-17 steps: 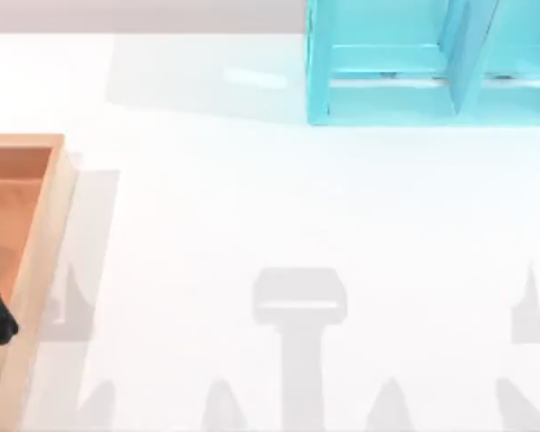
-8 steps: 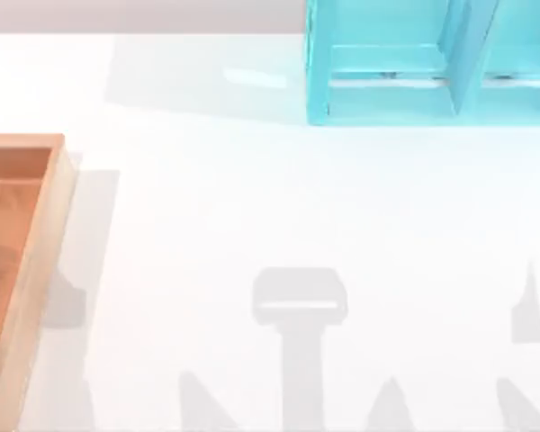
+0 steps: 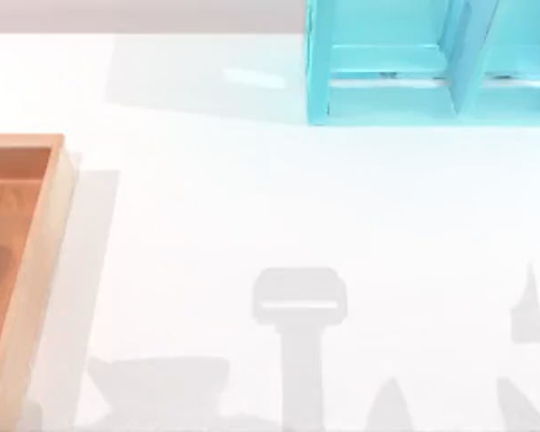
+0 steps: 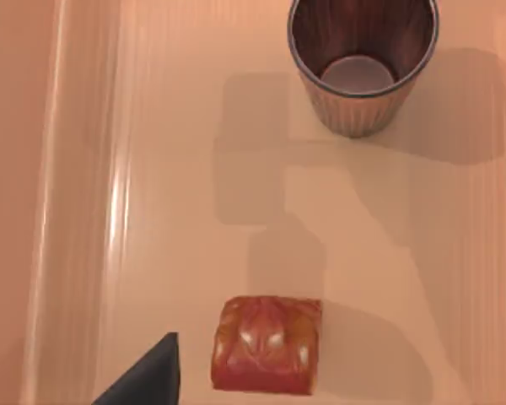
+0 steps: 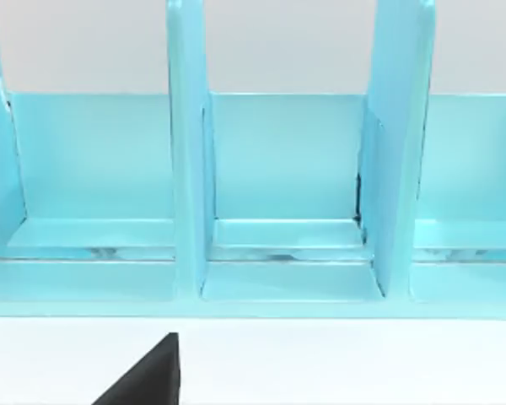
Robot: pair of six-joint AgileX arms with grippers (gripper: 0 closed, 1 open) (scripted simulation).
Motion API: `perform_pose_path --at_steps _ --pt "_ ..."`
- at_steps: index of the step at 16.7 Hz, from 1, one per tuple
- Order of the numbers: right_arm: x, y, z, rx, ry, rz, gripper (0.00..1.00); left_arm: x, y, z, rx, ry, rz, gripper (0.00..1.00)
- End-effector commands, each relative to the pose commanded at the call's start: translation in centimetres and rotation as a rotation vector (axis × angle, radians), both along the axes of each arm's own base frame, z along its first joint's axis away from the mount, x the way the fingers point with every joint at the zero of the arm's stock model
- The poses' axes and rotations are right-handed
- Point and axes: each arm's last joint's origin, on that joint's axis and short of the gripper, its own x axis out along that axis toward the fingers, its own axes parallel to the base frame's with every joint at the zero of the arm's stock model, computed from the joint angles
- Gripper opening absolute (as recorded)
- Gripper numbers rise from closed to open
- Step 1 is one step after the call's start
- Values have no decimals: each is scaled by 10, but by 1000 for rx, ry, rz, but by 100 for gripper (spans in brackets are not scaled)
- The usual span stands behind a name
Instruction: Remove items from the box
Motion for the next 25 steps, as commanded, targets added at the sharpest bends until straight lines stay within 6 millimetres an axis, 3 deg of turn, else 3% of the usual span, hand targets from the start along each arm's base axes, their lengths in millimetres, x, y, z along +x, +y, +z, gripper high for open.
perform_pose_path --at_steps 4,7,10,16,25 --pt "0 0 0 0 0 0 100 43 30 -4 -59 315 1 100" --pt "0 0 0 0 0 0 100 63 48 -10 -103 464 -4 100" --pt "0 0 0 0 0 0 100 72 57 -13 -127 530 -8 100" --pt "0 0 0 0 0 0 100 73 56 -14 -127 533 -11 100" --pt "0 0 0 0 0 0 100 78 61 -91 -129 537 -8 100"
